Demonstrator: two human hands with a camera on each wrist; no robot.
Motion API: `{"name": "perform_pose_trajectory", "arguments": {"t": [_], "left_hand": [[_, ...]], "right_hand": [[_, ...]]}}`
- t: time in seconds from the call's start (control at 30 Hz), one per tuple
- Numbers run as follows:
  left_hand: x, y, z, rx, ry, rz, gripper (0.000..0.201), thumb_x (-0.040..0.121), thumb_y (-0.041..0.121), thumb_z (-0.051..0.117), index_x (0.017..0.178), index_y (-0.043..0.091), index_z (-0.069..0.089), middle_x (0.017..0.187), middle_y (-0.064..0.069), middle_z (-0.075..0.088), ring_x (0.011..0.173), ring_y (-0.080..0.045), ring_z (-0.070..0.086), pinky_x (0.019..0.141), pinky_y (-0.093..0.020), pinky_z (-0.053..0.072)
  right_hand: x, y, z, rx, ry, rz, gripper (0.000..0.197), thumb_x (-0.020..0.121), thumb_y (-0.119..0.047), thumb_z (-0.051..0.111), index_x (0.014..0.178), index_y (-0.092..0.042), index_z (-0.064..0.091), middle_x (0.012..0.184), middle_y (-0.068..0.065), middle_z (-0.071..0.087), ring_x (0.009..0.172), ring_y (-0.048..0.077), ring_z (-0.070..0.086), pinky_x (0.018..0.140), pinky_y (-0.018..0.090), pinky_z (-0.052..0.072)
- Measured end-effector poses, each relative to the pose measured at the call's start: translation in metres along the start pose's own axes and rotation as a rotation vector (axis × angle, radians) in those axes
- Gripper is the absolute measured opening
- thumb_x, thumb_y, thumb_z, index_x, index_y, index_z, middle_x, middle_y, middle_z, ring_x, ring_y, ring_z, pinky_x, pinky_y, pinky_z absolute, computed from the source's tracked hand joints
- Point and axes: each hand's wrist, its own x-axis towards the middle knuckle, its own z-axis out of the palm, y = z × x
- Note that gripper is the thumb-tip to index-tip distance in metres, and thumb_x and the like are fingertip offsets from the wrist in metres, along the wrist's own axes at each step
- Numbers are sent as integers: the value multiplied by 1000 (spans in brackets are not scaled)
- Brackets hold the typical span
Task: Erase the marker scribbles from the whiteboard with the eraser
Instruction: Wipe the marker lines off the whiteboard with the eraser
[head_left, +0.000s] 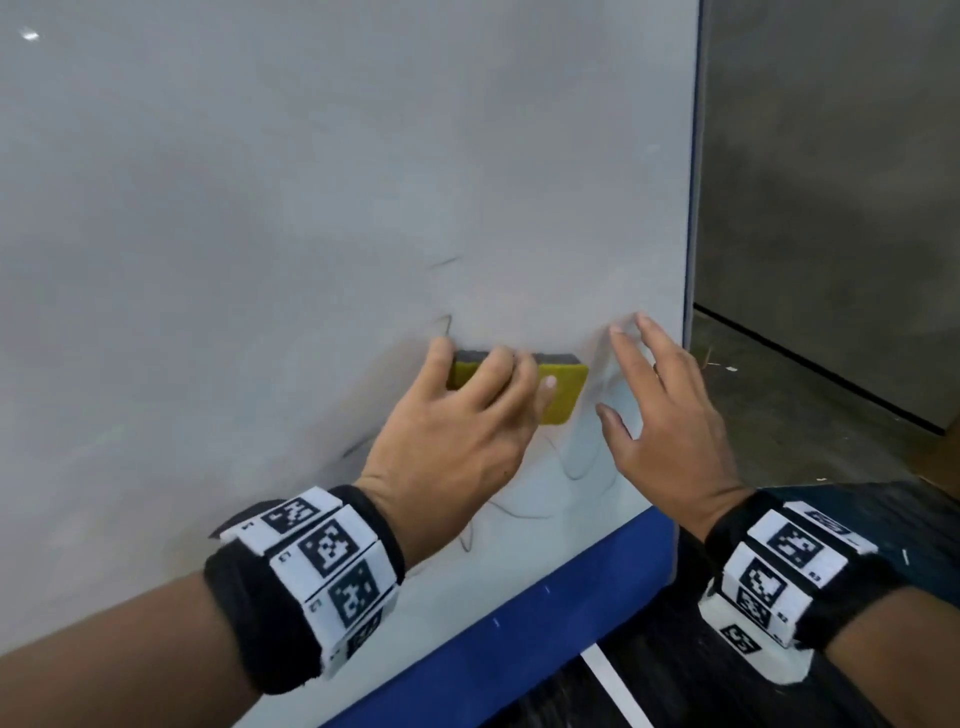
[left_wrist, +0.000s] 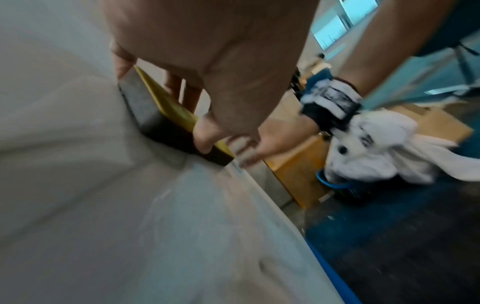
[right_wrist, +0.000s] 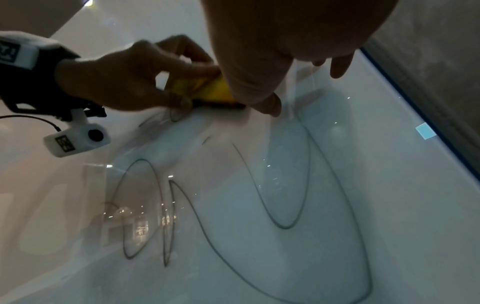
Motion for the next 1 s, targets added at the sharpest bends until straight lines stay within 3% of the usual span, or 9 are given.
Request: {"name": "perform_pose_trajectory", "arguments": {"t": [0.07, 0.17, 0.3, 0.47, 0.53, 0.63, 0.73, 0.87, 1.0], "left_hand": [[-7, -12, -4, 1, 23, -19, 56, 90, 13, 42, 145, 8, 44, 134, -18, 49, 118, -34, 43, 93, -57, 36], [-5, -36, -18, -10, 129, -201, 58, 95, 7, 15, 143, 12, 47, 134, -15, 53, 118, -32, 47, 90, -54, 36], [-11, -43, -20, -13, 219, -339, 55, 97, 6, 18, 141, 13, 51, 135, -14, 56, 117, -32, 48, 90, -55, 37], [-54, -17, 1, -18, 20, -82, 56, 91, 11, 38, 147, 7, 42, 139, -20, 48, 122, -35, 44, 93, -59, 33], [-60, -25, -1, -28, 21, -107, 55, 92, 9, 34, 146, 8, 44, 139, -19, 50, 122, -34, 44, 93, -57, 34], [-56, -45, -11, -51, 149, -236, 52, 97, 7, 24, 141, 12, 52, 137, -16, 55, 118, -33, 52, 90, -53, 38], [-61, -49, -12, -52, 230, -268, 49, 100, 6, 26, 137, 13, 57, 137, -15, 57, 117, -33, 57, 90, -52, 41], [-73, -35, -2, -59, 158, -207, 47, 98, 9, 33, 141, 11, 52, 140, -16, 53, 119, -33, 52, 93, -56, 38], [-77, -36, -1, -68, 108, -188, 52, 99, 11, 23, 144, 10, 47, 142, -15, 50, 123, -32, 46, 97, -54, 34]], "right_hand": [[3, -9, -4, -4, 10, -34, 78, 81, -13, 77, 149, -5, 40, 153, 19, 37, 136, 34, 40, 102, 43, 46], [18, -23, -13, 0, 62, -63, 76, 82, -12, 75, 149, -5, 40, 154, 17, 38, 136, 31, 40, 105, 39, 42], [33, -37, -17, 49, 119, -44, 75, 82, -11, 74, 149, -4, 40, 154, 16, 38, 136, 31, 40, 110, 38, 38], [19, -43, -9, -11, 79, -111, 74, 81, -8, 73, 148, -5, 42, 154, 18, 37, 134, 33, 41, 107, 37, 39], [18, -45, -10, -10, 82, -117, 74, 80, -6, 73, 148, -5, 42, 153, 19, 38, 134, 33, 42, 107, 36, 38], [28, -57, -17, 35, 116, -162, 72, 82, -3, 71, 148, -4, 42, 151, 19, 41, 133, 34, 44, 110, 36, 38], [36, -78, -21, 96, 125, -226, 70, 82, -1, 68, 147, -1, 42, 151, 18, 41, 134, 33, 44, 112, 37, 38], [29, -94, -18, 51, 16, -359, 76, 81, -8, 71, 149, -1, 38, 153, 18, 38, 137, 34, 41, 113, 46, 39], [21, -103, -14, -6, -21, -385, 78, 82, -21, 76, 149, -4, 39, 151, 17, 42, 136, 33, 44, 110, 47, 42]]}}
